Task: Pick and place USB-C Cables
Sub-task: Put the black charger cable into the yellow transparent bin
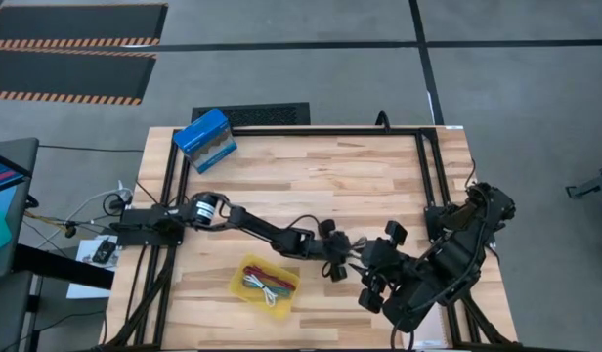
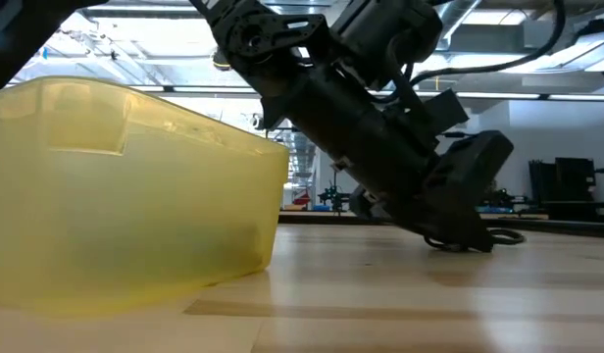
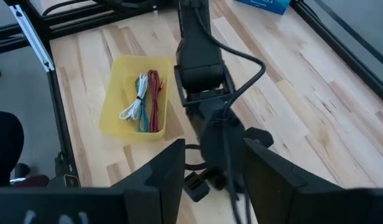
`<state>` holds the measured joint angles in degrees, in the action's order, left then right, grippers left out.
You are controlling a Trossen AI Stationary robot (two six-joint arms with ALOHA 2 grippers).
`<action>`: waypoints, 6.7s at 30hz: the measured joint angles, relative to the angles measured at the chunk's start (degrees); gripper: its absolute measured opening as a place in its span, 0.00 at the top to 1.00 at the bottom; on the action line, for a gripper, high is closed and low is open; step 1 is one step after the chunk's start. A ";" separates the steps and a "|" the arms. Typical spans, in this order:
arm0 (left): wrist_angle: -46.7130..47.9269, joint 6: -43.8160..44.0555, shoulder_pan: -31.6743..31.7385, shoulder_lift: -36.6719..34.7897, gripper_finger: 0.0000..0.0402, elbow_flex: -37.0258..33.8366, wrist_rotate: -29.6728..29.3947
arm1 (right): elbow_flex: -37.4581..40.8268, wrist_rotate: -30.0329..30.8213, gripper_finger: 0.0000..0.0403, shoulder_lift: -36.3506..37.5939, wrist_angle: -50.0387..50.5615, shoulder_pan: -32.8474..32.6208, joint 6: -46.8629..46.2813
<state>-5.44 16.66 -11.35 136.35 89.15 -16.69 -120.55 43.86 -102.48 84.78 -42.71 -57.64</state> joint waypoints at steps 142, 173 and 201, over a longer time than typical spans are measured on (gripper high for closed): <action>-50.34 -0.84 -2.59 -73.37 0.50 -77.42 -5.09 | 48.52 -34.07 0.95 6.40 -108.69 41.74 42.93; -11.25 7.66 -2.54 -103.60 0.72 -77.40 -13.87 | 26.55 -42.05 0.95 -12.71 -66.95 27.27 28.12; -5.52 11.26 -2.54 -104.02 0.72 -77.40 -14.16 | 9.81 -52.83 0.91 -30.14 -56.09 26.35 30.72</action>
<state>-10.96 27.92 -13.89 32.34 11.75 -30.85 -110.74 -8.97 -132.62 28.69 -16.36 -26.92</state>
